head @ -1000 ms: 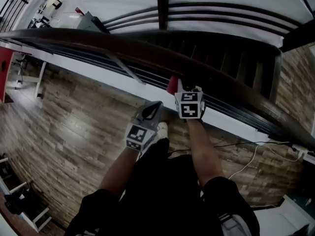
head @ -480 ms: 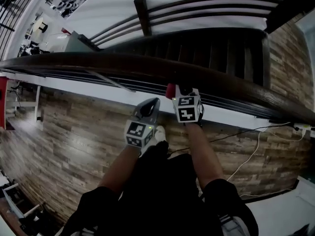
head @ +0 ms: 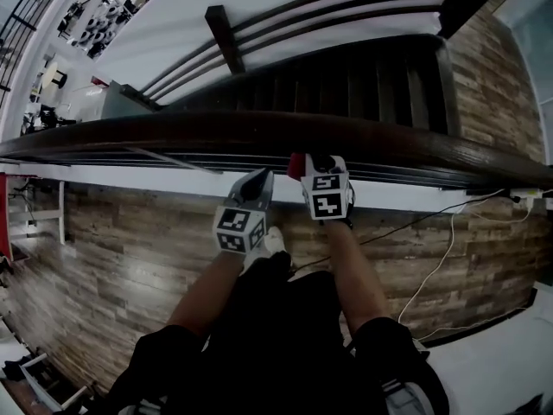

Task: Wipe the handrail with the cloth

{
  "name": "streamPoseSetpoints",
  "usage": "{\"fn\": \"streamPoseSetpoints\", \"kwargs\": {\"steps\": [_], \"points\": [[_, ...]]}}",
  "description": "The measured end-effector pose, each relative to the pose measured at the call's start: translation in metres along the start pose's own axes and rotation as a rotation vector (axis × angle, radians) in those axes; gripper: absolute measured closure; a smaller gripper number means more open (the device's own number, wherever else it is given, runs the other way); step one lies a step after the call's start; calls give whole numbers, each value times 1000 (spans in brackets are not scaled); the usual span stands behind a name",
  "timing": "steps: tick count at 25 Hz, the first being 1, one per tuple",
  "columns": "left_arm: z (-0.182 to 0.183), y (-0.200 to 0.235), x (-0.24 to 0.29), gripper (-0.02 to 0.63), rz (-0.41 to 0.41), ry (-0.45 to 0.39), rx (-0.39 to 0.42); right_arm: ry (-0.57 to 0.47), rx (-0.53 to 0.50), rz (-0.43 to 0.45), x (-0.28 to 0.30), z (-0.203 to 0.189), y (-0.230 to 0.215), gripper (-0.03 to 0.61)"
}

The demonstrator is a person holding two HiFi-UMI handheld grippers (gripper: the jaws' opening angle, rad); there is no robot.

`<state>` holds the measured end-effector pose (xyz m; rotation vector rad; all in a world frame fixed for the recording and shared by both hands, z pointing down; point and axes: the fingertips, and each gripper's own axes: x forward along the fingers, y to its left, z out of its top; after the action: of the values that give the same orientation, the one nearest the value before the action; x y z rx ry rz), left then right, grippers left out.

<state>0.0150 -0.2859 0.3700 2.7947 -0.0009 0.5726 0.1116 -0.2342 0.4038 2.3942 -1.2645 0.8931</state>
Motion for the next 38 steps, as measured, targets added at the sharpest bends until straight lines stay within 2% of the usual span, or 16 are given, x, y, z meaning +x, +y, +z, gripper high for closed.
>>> {"fn": "streamPoseSetpoints", "kwargs": {"steps": [11, 16, 27, 34, 38], "points": [[-6, -62, 43, 614, -11, 17, 28, -26, 47, -33, -36, -25, -76, 537], [-8, -99, 62, 614, 27, -8, -26, -35, 76, -11, -50, -37, -109, 537], [-17, -177, 101, 614, 100, -33, -33, -50, 88, 13, -86, -64, -202, 537], [-9, -219, 127, 614, 45, -28, -27, -54, 67, -13, -106, -71, -230, 537], [-14, -239, 144, 614, -3, 16, -12, -49, 103, -79, -121, -78, -256, 537]]}}
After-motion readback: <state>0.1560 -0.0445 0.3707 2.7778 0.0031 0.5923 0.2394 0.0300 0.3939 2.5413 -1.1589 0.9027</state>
